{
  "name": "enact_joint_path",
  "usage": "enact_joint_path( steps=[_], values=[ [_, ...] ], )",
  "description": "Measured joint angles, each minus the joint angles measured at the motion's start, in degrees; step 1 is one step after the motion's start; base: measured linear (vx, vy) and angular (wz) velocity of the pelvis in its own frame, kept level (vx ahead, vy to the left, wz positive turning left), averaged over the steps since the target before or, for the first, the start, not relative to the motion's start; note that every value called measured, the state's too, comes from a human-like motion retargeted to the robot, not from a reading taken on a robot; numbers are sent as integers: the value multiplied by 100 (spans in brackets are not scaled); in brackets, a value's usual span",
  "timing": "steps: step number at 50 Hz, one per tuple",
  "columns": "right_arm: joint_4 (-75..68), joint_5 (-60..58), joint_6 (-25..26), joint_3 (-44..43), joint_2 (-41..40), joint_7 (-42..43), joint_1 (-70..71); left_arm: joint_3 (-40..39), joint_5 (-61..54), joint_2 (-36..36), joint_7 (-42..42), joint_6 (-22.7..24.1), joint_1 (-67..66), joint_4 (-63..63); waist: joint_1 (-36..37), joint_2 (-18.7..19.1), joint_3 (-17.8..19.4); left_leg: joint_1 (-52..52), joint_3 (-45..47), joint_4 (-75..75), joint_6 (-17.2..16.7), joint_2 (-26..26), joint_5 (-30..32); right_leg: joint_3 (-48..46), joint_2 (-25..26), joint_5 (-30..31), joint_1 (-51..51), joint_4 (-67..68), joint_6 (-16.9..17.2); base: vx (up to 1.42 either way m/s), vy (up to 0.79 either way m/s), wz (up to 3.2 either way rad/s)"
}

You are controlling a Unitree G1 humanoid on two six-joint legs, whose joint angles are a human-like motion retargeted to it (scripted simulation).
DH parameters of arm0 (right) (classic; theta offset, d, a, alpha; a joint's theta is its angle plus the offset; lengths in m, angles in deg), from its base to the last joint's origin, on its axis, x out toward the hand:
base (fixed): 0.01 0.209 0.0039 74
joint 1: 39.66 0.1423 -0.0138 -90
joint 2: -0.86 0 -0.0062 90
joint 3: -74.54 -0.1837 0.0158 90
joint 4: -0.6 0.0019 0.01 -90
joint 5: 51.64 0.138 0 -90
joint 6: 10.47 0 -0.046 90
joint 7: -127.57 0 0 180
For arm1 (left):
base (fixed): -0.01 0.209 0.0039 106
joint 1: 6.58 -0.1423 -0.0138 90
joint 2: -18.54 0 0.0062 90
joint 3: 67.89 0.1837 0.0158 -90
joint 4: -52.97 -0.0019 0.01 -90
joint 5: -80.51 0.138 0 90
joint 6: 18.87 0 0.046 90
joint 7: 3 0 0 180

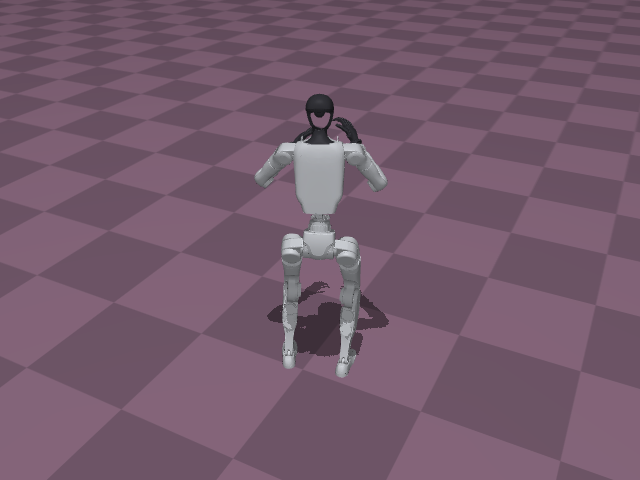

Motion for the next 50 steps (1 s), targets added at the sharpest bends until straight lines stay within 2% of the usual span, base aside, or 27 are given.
enact_joint_path(
  steps=[5,8,11,16,21,30,35,43,50],
  values=[
    [-212,40,-99,-349,-56,-141,-1462,-323,24,-22,-184,92,-453,84,-329,156,204,44,11,45,55,37,-51,-24,13,-1,56,-46,31,0,0,-4],
    [-112,-55,-57,-593,-54,-148,-1766,-365,129,78,-253,32,-530,184,-431,218,218,-45,-53,167,57,29,-93,-74,-8,-39,2,47,17,0,0,0],
    [207,-130,4,-547,-71,-212,-1250,-168,178,106,-79,-97,-391,225,-298,176,137,-93,-78,184,28,22,-87,-116,-25,-81,-14,55,-16,0,0,0],
    [249,92,144,192,-180,-453,172,301,148,-8,245,-290,207,78,35,-35,12,-32,-50,-1,-36,46,-5,-132,7,-40,60,-82,-75,1,-2,12],
    [71,360,29,410,-173,-504,408,287,32,-86,250,-194,267,-102,54,-65,-66,50,-42,-179,-137,53,79,-168,22,-3,147,-222,-70,0,0,0],
    [135,-158,-134,-136,-198,-376,-566,-294,290,-119,223,20,-228,-151,-165,163,-41,148,-26,-202,-176,103,125,-250,42,17,296,-399,-11,0,0,0],
    [114,-363,-108,-391,-138,-470,-906,-395,321,-237,350,39,-506,-238,-129,157,-94,162,-79,-175,-167,76,93,-307,14,19,351,-415,24,0,0,0],
    [-9,-749,157,-1199,821,-203,-285,-583,-161,214,918,-24,-1163,-263,89,-49,-320,313,-98,-698,-199,26,317,-326,60,350,507,-897,111,0,1,2],
    [195,-1071,159,-1583,1008,-141,-784,-905,442,677,855,-13,-970,118,-78,3,-405,114,-226,-492,-173,-35,252,-439,-12,292,415,-753,130,0,0,3]
  ],
)
